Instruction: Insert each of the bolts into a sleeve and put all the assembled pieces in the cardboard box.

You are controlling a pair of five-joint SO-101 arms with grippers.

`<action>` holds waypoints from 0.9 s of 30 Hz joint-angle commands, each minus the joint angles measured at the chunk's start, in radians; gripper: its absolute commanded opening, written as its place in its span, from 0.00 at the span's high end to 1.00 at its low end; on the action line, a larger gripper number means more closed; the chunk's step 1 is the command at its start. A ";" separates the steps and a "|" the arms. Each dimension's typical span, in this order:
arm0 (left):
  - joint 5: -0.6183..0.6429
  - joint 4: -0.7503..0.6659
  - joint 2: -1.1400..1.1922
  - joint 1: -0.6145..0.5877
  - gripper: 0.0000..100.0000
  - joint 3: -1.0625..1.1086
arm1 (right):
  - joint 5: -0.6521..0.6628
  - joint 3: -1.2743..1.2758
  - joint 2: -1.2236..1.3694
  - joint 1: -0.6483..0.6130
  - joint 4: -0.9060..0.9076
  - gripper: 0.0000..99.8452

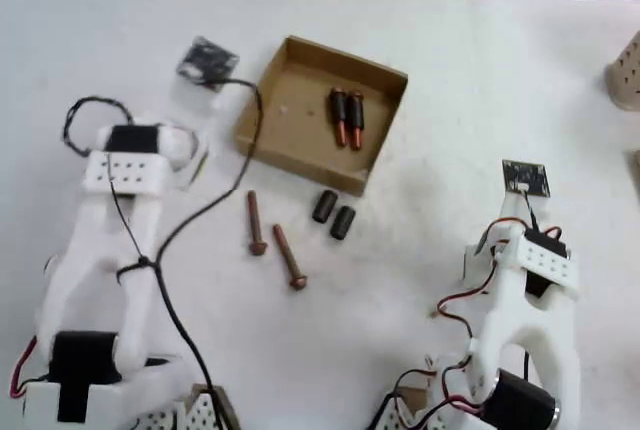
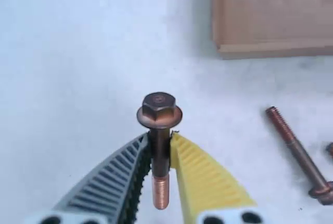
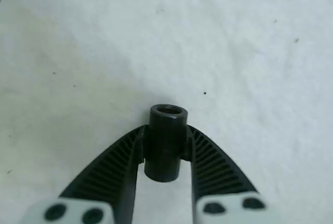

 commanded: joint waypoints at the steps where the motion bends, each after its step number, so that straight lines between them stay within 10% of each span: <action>1: 0.012 -0.138 -0.059 -0.082 0.94 0.081 | 0.003 -0.005 -0.031 -0.001 -0.007 0.98; 10: 0.012 -0.503 -0.062 -0.239 0.94 0.379 | -0.014 -0.037 -0.042 -0.131 -0.005 0.98; 15: 0.012 -0.667 -0.056 -0.268 0.94 0.494 | -0.244 -0.104 -0.042 -0.239 -0.005 0.98; 27: 0.012 -0.700 -0.054 -0.246 0.94 0.514 | -0.310 -0.284 -0.033 -0.621 -0.050 0.98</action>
